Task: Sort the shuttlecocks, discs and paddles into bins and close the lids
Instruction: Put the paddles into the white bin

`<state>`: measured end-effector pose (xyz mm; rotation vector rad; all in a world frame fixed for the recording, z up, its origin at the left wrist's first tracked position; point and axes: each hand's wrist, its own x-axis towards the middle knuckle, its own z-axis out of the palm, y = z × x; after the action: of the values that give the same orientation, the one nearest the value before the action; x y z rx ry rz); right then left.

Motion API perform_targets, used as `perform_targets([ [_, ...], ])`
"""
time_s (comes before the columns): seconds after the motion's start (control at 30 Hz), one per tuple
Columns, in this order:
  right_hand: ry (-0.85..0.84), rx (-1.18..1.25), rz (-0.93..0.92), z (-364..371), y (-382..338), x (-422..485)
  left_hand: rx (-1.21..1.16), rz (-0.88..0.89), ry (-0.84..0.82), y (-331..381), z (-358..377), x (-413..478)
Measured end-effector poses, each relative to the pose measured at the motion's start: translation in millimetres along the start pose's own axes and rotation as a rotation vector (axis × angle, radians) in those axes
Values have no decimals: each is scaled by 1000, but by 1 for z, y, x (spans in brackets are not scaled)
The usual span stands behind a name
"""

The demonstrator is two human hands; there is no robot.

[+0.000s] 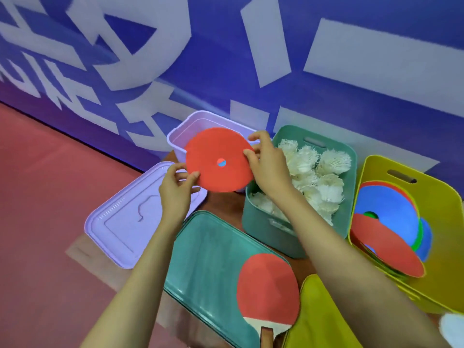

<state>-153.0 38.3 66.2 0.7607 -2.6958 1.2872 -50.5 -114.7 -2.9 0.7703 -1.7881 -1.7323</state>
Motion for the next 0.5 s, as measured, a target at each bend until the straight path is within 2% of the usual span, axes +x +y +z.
perform_targets([
  [0.13,37,-285,49,33,6,81,48,25,21,6,14,80],
  [0.3,-24,-428,224,78,34,167,248,49,-77,-4,41,175],
  [0.37,-153,-496,300,94,50,181,430,27,-170,-19,51,204],
  [0.43,-275,-542,374,105,64,183,710,-3,-352,-36,58,220],
  [0.5,-354,-563,430,110,76,177,845,-9,-473,-47,60,226],
])
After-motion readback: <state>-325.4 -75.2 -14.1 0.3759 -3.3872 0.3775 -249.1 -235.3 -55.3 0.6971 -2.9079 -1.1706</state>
